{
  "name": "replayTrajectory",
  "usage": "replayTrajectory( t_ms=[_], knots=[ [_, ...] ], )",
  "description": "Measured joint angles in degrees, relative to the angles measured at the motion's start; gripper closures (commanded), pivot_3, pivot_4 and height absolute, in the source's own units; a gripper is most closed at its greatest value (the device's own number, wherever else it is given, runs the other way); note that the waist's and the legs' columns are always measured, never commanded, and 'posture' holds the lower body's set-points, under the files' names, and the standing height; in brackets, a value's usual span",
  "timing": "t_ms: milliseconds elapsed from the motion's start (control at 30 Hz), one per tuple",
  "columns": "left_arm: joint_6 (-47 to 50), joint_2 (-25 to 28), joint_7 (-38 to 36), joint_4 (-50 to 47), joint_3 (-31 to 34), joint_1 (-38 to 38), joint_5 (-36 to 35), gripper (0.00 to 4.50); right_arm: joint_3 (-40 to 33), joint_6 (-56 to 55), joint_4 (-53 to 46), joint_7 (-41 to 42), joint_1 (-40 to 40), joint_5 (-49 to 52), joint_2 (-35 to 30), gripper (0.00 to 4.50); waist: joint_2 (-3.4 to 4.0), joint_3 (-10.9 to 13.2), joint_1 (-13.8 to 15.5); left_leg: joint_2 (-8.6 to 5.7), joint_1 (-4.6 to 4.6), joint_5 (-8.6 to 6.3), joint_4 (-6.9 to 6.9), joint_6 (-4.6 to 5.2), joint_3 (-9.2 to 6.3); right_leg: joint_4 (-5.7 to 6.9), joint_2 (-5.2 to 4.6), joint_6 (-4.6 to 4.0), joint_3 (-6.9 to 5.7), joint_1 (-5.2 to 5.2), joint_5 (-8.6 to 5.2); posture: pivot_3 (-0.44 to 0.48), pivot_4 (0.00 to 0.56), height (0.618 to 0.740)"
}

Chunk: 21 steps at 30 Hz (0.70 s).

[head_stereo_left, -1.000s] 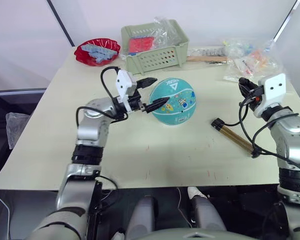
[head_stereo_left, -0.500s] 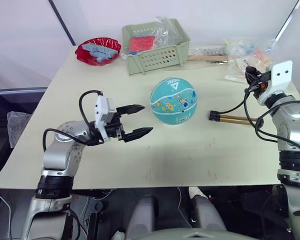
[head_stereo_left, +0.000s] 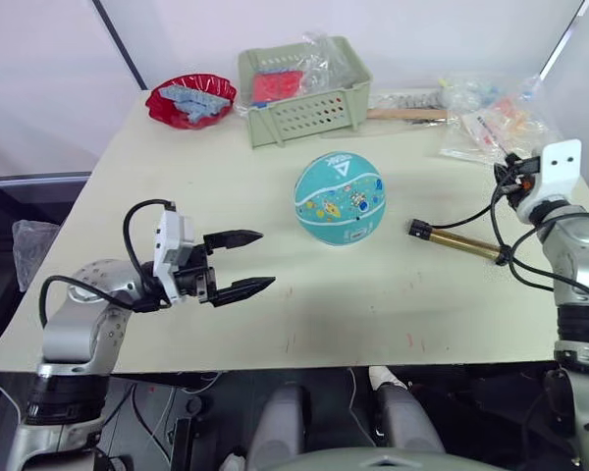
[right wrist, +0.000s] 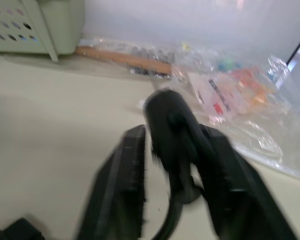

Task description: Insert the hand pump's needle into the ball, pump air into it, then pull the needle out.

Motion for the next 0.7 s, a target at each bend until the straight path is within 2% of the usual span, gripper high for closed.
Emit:
replayTrajectory(
  t_ms=[100, 433, 600, 700],
  knots=[
    [-0.14, -0.08, 0.06, -0.04, 0.02, 0.04, 0.00, 0.00, -1.79, 2.72, -3.49, 0.37, 1.53, 2.13, -1.71, 0.05, 0.00, 0.00, -0.14, 0.00, 0.02, 0.00, 0.00, 0.00, 0.04, 0.01, 0.00, 0.00, 0.04, 0.00, 0.00, 0.000, 0.150, 0.736],
    [-1.11, -0.60, 0.88, -0.05, 0.10, 1.25, 0.02, 0.00, -7.61, 11.30, -14.34, 3.41, 8.18, 9.54, -6.17, 0.05, 0.00, 0.00, -0.18, 0.10, 0.04, 0.00, 0.01, 0.00, 0.05, 0.01, 0.11, -0.01, 0.07, 0.00, 0.00, 0.000, 0.150, 0.736],
    [-1.64, -1.59, 1.85, 0.16, 0.32, 3.20, 0.22, 0.00, -9.26, 11.09, -22.34, 10.76, 18.39, 15.15, -6.57, 0.05, -0.01, 0.00, -0.08, 0.11, 0.04, -0.01, 0.02, 0.01, 0.06, -0.01, 0.10, 0.00, 0.07, 0.01, 0.00, 0.000, 0.150, 0.736],
    [-2.40, -2.32, 3.76, 0.18, 0.49, 4.02, 0.69, 0.00, -9.40, 6.96, -25.30, 15.43, 24.82, 17.64, -4.38, 0.05, -0.02, -0.01, -0.09, 0.12, 0.10, -0.01, 0.03, 0.01, 0.06, 0.01, 0.12, 0.00, 0.09, 0.06, 0.00, 0.000, 0.150, 0.736]
  ],
)
